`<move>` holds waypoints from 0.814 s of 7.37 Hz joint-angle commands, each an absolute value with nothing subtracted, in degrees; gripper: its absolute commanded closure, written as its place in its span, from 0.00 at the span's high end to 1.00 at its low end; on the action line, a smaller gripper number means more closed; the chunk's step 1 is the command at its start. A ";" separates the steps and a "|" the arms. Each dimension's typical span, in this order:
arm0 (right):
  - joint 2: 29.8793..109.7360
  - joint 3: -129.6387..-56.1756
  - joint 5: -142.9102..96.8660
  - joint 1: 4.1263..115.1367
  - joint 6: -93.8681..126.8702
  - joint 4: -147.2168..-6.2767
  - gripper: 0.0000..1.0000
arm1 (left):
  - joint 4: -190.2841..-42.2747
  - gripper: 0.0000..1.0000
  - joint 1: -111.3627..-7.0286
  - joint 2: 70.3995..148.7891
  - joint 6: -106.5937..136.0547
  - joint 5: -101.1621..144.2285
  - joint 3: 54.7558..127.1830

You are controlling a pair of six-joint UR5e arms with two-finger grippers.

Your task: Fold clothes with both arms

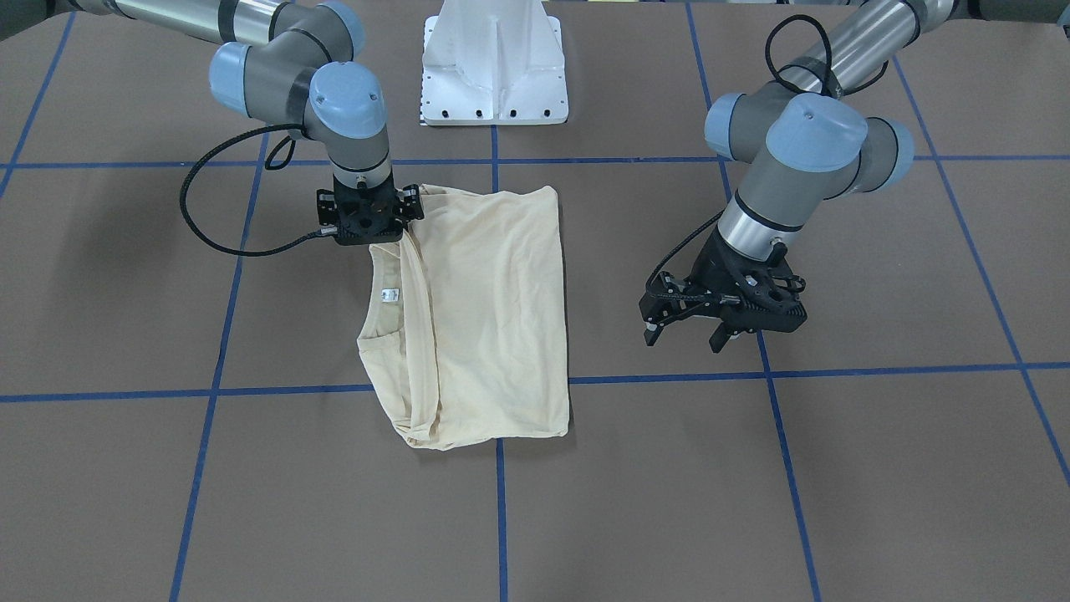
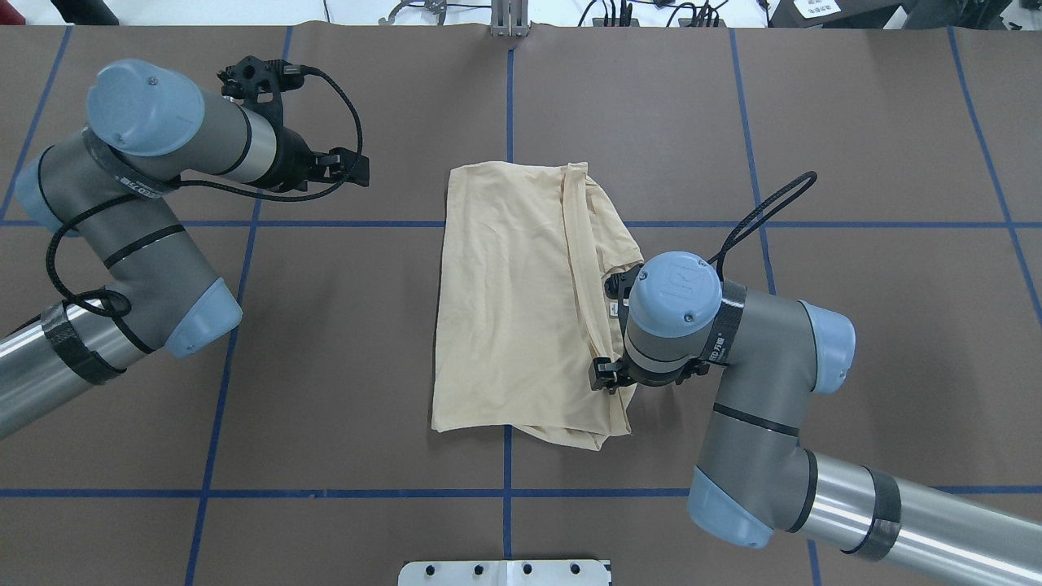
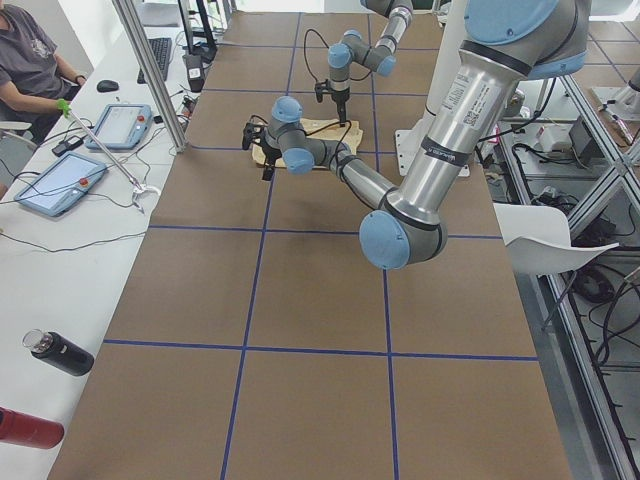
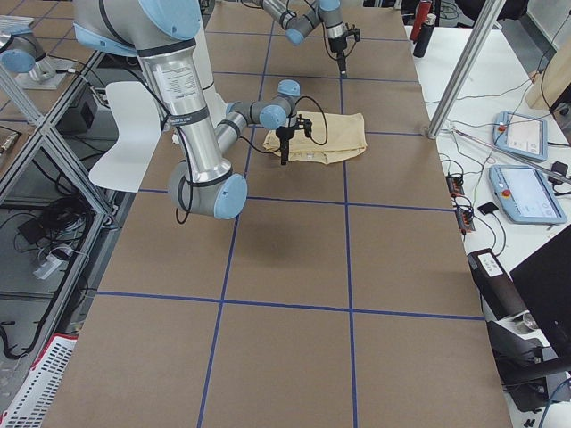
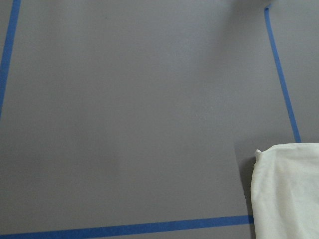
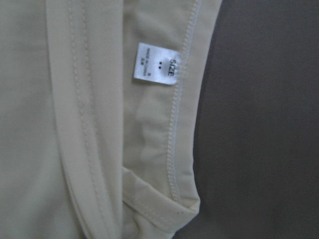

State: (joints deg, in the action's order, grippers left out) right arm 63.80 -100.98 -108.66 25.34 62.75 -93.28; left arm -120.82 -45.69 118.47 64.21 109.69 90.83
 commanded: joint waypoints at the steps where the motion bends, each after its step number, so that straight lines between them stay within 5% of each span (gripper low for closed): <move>1: 64.07 -101.07 -108.72 25.57 62.75 -93.34 1.00 | -121.02 1.00 -45.62 118.48 64.34 109.69 90.70; 6: 67.15 -102.66 -108.81 26.36 61.88 -93.34 1.00 | -121.03 1.00 -45.18 118.56 66.62 109.78 91.05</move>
